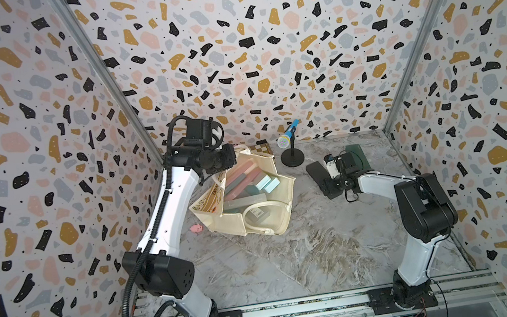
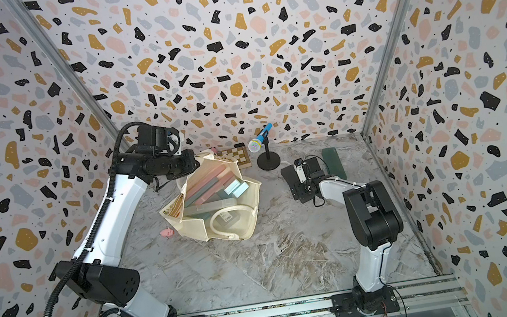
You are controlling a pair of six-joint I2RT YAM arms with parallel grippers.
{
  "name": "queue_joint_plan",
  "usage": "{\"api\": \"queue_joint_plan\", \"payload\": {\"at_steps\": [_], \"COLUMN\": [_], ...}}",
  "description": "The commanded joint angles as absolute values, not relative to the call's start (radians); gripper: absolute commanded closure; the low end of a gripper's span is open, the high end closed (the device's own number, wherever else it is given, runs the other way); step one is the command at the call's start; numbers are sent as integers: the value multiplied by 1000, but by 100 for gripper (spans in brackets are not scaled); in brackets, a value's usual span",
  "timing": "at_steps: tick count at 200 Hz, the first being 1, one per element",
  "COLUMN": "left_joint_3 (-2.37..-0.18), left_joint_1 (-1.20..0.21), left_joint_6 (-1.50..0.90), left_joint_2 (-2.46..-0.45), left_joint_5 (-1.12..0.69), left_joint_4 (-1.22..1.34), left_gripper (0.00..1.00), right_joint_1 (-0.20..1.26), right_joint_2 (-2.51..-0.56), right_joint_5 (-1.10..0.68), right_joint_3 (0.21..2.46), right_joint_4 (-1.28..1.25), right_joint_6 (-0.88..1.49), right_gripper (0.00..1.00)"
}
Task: Take out the pencil case from the canvas bag
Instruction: Pick up the pencil case from the center of the board.
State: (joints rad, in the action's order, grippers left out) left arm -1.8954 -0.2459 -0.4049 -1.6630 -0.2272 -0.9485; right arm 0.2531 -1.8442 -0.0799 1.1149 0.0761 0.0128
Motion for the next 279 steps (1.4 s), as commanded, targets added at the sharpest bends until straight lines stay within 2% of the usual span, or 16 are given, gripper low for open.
{"api": "queue_joint_plan", "payload": {"at_steps": [1, 140, 279], "left_joint_3": [-1922, -1926, -1914], "left_joint_1": [-235, -236, -233], "left_joint_6": [-408, -405, -388], "left_joint_2": [-1630, -1634, -1631], "left_joint_5": [-233, -230, -234], "left_joint_4": [-939, -945, -943], "left_gripper": [100, 100, 100], "right_joint_1": [243, 278, 190], "right_joint_2": [-1860, -1921, -2071], "right_joint_5": [-130, -6, 145], "right_joint_3": [1176, 1214, 1460], "right_joint_4": [124, 143, 277], "right_joint_6": [-2, -16, 65], "right_gripper": [9, 28, 31]}}
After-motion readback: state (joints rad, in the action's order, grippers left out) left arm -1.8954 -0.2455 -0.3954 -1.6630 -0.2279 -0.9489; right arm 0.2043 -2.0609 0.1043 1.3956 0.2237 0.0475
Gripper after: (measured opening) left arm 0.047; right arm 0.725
